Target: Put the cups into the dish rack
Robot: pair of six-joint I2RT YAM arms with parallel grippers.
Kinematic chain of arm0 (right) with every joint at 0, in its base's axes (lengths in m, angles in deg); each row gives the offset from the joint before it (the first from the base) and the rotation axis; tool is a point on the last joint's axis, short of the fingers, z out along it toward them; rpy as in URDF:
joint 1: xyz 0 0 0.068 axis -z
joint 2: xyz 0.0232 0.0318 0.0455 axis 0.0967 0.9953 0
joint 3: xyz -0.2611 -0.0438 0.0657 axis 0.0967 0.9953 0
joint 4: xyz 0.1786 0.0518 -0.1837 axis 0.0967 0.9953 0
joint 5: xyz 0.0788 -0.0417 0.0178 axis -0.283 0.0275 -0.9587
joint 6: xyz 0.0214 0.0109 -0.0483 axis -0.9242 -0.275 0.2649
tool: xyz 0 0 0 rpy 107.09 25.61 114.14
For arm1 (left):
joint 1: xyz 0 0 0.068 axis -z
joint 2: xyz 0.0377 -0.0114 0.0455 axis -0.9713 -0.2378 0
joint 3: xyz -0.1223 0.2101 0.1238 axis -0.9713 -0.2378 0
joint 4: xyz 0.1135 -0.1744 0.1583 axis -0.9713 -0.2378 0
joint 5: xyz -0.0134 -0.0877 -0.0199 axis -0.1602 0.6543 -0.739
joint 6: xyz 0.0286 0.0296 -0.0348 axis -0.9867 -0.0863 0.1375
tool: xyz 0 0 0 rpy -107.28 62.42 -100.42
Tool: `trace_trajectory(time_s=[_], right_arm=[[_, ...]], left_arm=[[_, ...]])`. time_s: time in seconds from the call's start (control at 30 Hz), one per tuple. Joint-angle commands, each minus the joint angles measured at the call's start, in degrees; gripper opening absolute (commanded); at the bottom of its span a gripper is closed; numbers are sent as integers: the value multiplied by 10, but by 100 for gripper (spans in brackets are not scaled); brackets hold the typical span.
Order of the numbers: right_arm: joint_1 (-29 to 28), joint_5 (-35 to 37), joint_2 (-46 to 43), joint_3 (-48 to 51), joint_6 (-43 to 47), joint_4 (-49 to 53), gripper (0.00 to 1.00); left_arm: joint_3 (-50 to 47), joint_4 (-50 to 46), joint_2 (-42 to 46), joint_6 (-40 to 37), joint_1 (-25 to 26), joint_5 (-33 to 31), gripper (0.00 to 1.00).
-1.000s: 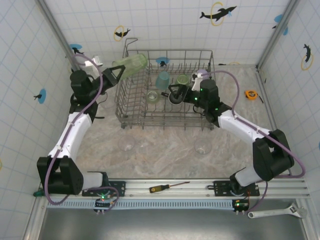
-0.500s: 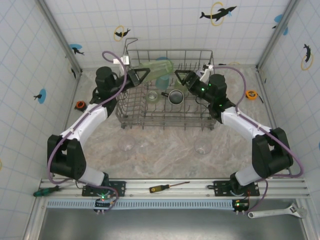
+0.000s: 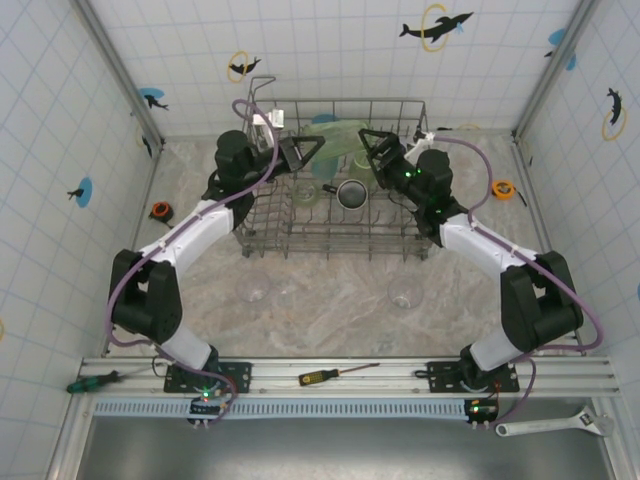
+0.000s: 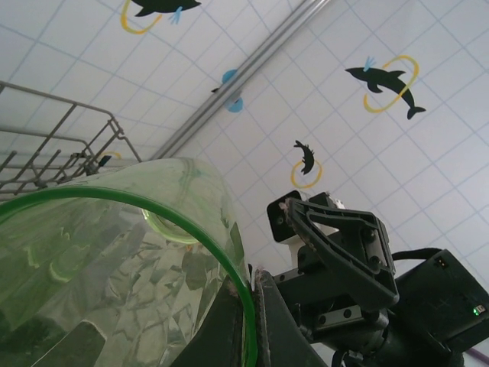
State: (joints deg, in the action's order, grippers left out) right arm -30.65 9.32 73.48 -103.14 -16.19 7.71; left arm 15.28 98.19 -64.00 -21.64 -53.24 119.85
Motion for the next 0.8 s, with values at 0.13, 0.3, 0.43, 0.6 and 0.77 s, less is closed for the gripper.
trace_trajectory(time_s=[0.13, 0.3, 0.43, 0.6, 0.77], right_arm=[[8, 72, 12, 34, -103, -44, 100], [12, 57, 35, 11, -132, -52, 100], [14, 50, 51, -5, -160, -64, 100], [14, 55, 67, -6, -185, -83, 100], [26, 49, 72, 7, -191, -124, 89]], left_arm=[[37, 53, -14, 7, 30, 11, 0], [38, 57, -24, 8, 42, 14, 0], [38, 56, -32, 7, 50, 16, 0], [40, 54, -38, 5, 59, 19, 0], [38, 35, -34, -6, 60, 18, 0]])
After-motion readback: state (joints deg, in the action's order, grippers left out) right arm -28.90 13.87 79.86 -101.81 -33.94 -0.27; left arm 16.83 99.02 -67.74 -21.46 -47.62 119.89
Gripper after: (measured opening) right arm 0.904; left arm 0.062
